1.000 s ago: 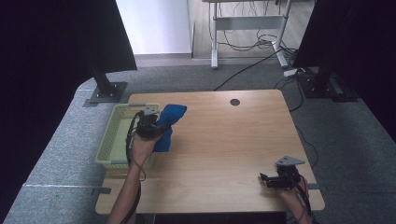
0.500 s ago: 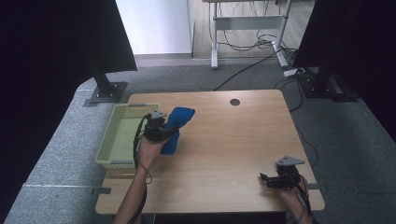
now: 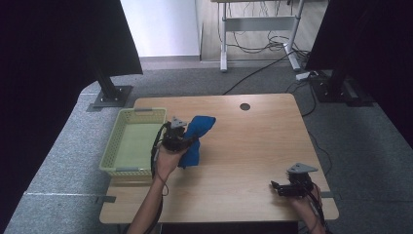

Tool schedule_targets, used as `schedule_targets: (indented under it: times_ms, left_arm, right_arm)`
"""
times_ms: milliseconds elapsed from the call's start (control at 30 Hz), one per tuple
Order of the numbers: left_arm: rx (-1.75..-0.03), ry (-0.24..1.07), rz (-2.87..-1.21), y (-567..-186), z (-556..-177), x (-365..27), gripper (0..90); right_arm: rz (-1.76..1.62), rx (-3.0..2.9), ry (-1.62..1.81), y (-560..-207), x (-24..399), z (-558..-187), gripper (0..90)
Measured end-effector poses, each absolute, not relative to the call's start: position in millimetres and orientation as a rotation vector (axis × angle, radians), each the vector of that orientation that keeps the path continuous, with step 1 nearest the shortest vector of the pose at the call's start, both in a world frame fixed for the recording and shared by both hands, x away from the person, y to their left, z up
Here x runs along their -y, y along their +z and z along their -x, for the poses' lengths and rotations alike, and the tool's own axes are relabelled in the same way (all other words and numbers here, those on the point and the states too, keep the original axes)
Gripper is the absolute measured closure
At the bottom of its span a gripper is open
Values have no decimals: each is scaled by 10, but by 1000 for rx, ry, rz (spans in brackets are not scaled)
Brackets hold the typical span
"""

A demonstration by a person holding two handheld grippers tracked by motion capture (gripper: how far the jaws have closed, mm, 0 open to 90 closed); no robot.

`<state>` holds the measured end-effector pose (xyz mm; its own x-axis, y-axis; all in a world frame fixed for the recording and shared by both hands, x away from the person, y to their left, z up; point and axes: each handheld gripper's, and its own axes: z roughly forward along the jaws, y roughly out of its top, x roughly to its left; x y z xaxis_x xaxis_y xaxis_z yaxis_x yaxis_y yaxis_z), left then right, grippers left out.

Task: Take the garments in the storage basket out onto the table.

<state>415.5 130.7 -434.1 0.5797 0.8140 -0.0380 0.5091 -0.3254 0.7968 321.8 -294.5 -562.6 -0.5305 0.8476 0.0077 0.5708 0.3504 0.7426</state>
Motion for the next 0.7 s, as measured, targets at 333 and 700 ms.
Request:
schedule_targets:
  times_ms: [333,700]
  left_arm:
    - [-1039,431,-2015,-4492,-4129,-1117,713]
    - [-1016,402,-2060,-4695,-4126,-849,713]
  right_arm:
    - [-1246,-2241,1002,-5626,2944,-3217,108]
    - [-1246,-2241,1003,-5626,2943,-3216,108]
